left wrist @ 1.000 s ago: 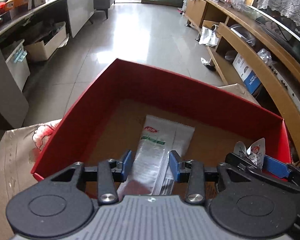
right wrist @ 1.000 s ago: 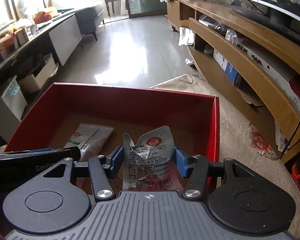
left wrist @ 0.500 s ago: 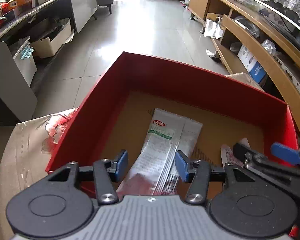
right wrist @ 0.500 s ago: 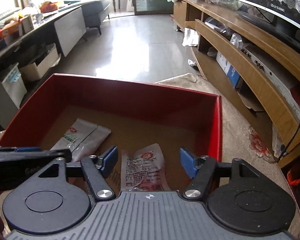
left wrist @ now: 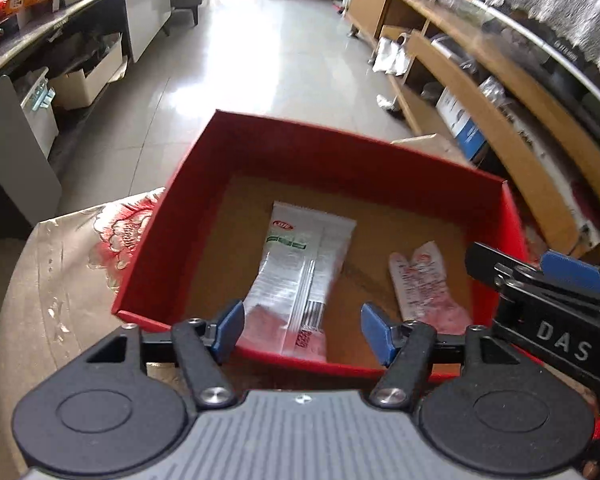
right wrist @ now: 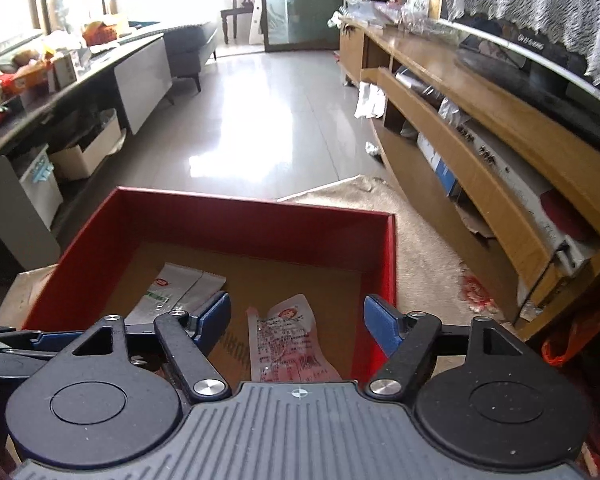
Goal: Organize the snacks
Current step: 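Withdraw both open grippers from the red box toward the snack pile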
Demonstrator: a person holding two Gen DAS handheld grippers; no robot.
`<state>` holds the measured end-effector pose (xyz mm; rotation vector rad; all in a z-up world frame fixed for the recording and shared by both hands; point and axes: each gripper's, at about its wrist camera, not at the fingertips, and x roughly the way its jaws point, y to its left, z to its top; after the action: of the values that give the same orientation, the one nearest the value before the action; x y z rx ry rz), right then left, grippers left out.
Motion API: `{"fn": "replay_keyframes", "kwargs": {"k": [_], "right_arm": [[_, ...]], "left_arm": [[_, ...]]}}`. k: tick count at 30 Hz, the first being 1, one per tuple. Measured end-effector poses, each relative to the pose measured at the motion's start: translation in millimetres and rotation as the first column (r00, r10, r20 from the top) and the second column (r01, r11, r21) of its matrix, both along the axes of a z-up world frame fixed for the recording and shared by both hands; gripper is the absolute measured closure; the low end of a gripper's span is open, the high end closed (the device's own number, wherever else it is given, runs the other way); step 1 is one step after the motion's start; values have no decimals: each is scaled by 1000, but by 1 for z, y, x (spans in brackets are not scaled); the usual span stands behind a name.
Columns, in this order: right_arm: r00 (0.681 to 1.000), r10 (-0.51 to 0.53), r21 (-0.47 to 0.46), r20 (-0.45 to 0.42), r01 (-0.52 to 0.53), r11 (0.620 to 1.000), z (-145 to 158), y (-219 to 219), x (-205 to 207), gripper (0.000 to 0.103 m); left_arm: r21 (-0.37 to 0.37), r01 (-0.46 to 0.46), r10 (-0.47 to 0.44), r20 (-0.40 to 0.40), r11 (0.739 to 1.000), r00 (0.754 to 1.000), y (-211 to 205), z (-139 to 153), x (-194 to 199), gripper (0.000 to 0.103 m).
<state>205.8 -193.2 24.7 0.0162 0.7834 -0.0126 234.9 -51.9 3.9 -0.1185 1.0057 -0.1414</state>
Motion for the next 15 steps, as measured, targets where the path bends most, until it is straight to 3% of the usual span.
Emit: {"fn": "replay_keyframes", "kwargs": {"k": [5,9,15], "right_arm": [[999,-29,42,26,28,999,16,-11,-27,22],[1000,-25,50,9,25,998,15,-8,-47,22],[999,-20,78,-51,24,997,3,-5,-70,21]], "left_arm": [[-66,-3,4,18,998,1000,20,17,-24,36],[-127,-26,24,-14,992,1000,37,18,-43,36],[-126,-40,33,-56,991,998,49,9,-67,36]]}}
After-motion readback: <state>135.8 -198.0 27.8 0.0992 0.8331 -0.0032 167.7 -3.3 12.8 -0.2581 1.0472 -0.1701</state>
